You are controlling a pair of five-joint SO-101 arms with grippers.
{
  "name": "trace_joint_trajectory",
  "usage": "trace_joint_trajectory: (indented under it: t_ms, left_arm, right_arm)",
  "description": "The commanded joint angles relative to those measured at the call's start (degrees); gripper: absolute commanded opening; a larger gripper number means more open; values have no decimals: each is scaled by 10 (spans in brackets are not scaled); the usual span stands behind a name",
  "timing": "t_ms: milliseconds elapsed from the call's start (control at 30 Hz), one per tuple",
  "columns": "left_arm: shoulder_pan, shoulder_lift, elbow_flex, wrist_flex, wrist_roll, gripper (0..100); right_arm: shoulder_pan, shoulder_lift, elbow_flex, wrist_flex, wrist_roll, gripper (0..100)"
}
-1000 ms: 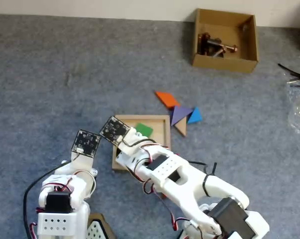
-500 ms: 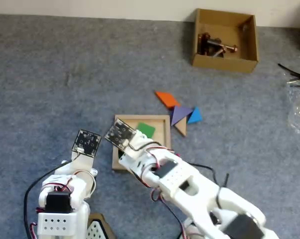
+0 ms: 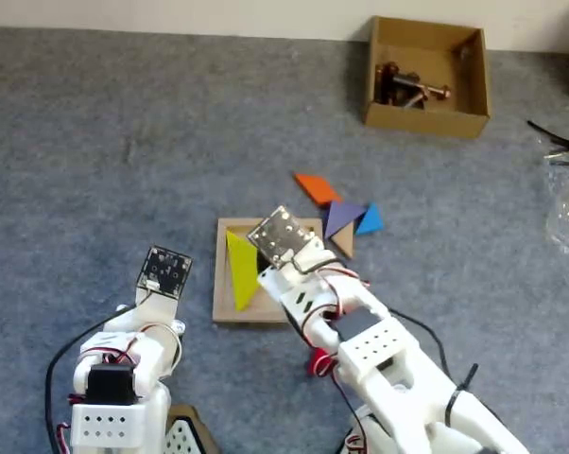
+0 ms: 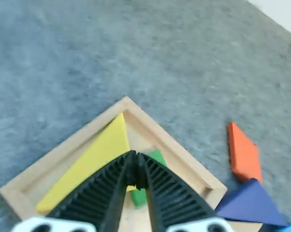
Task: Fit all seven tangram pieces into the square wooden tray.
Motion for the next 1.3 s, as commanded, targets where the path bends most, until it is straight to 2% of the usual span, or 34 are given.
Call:
trace_joint_trajectory:
  t_ms: [0,433,700,1267]
  left_arm:
    - [-2,-5,12,3,4,5]
    - [-2,-5,12,3,4,5]
    - [-2,-5,12,3,4,5]
    - [-2,-5,12,3,4,5]
  right_arm:
    - [10,48,-10,-4,2,4]
    - [16,201,-87,-6,2,4]
    - [13,210,-87,-7,2,4]
    - [-59,210,-87,-8,2,4]
